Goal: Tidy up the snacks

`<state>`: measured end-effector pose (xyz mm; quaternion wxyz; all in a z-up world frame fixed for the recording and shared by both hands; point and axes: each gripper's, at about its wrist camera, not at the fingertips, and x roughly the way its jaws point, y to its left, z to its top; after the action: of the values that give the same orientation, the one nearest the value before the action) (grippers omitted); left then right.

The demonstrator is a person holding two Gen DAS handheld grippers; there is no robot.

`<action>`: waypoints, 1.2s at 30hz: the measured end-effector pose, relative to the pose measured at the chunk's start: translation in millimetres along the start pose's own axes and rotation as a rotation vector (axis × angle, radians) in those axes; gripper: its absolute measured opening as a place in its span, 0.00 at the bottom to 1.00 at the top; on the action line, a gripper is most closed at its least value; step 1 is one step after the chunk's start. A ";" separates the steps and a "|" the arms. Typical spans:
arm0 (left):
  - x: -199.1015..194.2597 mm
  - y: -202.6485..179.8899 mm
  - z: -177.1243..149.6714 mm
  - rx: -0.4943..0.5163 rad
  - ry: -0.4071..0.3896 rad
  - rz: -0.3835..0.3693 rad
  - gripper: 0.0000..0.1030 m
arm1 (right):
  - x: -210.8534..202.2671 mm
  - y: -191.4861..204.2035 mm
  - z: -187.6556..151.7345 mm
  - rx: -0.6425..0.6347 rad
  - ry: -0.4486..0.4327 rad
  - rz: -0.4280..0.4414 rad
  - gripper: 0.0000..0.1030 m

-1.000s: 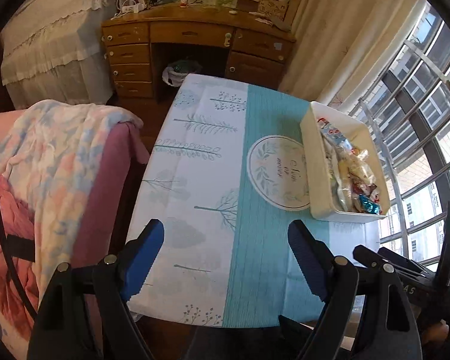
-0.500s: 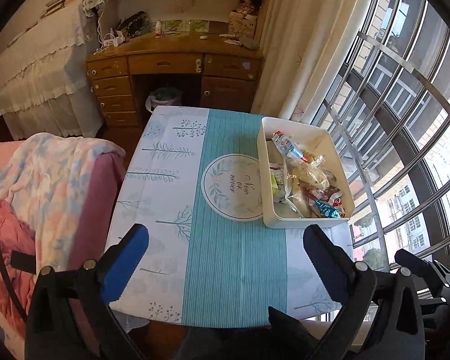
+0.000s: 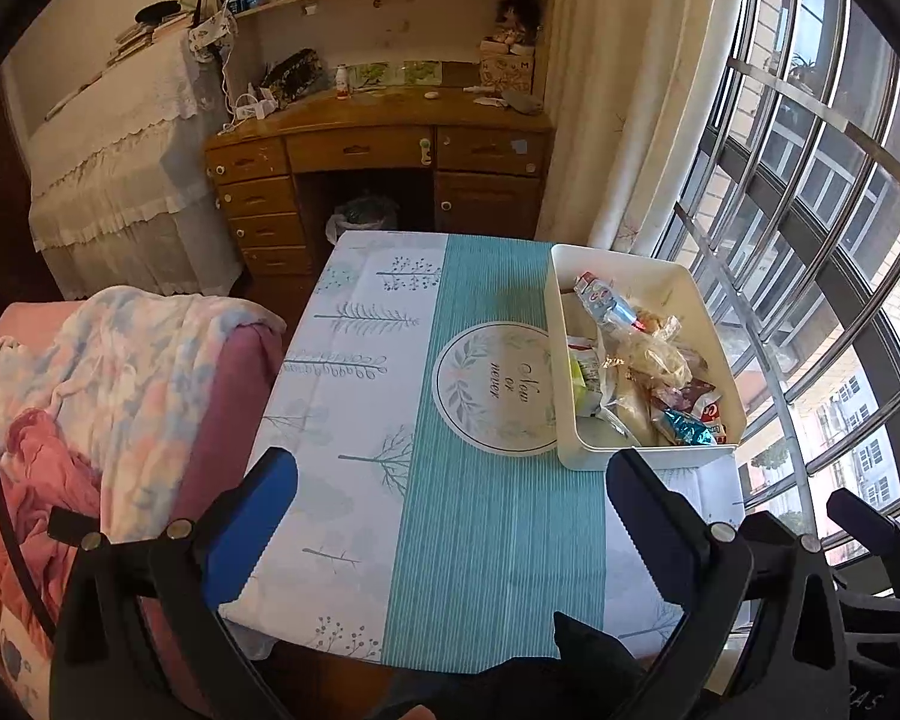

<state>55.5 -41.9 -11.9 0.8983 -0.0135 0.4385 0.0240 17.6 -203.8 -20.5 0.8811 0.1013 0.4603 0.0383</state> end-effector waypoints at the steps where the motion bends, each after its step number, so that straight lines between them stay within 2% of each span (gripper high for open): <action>1: -0.5 -0.5 1.5 0.001 -0.009 0.006 0.99 | 2.1 -0.7 0.4 0.003 0.006 0.007 1.00; 7: -4.1 1.2 10.1 -0.002 -0.044 0.014 0.99 | 4.7 1.1 6.1 -0.007 -0.003 0.018 1.00; 36: -0.8 -2.4 13.4 -0.017 -0.030 0.008 0.99 | 10.2 -6.8 5.8 -0.010 0.031 0.014 1.00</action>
<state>65.7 -43.7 -3.0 0.9045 -0.0192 0.4248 0.0314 28.0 -209.7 -26.9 0.8740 0.0995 0.4732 0.0484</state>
